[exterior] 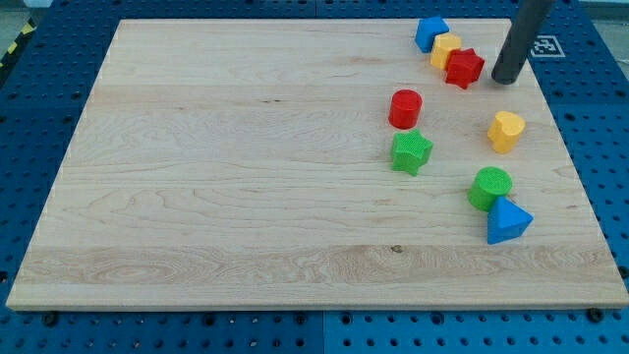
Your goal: Move the red star closer to the red circle
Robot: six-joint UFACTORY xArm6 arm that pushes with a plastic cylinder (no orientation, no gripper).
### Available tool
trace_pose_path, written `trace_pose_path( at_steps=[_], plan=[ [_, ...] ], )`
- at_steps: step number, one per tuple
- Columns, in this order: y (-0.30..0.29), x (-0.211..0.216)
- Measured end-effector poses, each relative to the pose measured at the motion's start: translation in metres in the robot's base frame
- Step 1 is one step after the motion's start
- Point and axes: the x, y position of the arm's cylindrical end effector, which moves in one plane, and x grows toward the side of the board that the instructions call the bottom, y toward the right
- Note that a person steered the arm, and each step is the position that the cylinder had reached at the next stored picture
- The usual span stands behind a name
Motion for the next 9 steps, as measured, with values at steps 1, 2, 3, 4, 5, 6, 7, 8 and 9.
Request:
trace_pose_path(
  at_steps=[1,2,3,4,5,6,7,8,9],
  plan=[
    [0.000,-0.007],
    [-0.005,-0.007],
    [-0.028,-0.007],
    [-0.051,-0.007],
    [-0.080,0.007],
    [-0.109,0.026],
    [-0.128,0.027],
    [-0.104,0.027],
    [-0.056,0.027]
  ],
)
